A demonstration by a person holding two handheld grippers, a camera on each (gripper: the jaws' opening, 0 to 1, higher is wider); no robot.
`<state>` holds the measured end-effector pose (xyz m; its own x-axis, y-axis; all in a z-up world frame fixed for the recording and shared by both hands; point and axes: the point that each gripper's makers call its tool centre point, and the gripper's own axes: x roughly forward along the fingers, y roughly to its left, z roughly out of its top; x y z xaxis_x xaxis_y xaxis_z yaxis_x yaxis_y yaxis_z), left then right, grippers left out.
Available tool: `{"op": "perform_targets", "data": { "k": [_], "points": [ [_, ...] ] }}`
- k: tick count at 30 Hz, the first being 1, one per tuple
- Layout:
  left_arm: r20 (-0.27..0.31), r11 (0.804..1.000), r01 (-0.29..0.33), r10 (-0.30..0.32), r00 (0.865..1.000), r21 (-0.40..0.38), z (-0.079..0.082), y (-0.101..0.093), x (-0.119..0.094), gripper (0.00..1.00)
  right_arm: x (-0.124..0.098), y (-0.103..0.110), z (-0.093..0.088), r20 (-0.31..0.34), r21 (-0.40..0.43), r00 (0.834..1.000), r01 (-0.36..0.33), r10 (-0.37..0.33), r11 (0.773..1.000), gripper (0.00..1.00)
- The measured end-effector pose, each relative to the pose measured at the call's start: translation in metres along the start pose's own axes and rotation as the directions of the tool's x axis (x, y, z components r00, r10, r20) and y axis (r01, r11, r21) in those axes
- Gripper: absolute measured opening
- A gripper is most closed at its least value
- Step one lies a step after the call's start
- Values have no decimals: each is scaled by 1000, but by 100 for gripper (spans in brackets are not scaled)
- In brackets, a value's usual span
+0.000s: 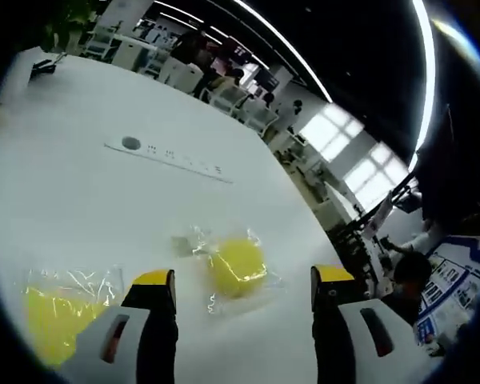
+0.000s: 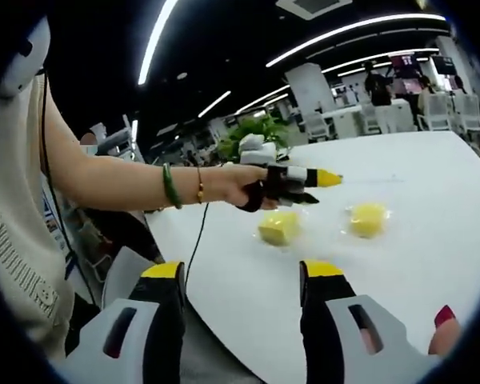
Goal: Compare the silicone blocks by pressing each to a similar depth, holding the contact briefly, and releasing to observe deformation and rebound differences across the visible hardness samples.
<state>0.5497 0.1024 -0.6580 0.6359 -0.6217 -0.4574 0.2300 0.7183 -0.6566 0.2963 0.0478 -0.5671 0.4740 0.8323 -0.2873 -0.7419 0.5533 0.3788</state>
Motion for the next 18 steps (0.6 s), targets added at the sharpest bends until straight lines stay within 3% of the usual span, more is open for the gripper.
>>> {"op": "perform_targets", "data": {
  "k": [6, 11, 18],
  "points": [
    [7, 999, -24, 24, 1000, -40, 2, 11, 24, 63, -9, -9, 3, 17, 26, 1000, 11, -12, 1000, 51],
    [64, 985, -16, 28, 998, -169, 10, 17, 42, 61, -14, -16, -3, -2, 38, 1000, 21, -21, 999, 50],
    [41, 977, -47, 57, 998, -209, 3, 23, 64, 50, -22, -25, -1, 5, 48, 999, 36, -37, 998, 48]
  ]
}}
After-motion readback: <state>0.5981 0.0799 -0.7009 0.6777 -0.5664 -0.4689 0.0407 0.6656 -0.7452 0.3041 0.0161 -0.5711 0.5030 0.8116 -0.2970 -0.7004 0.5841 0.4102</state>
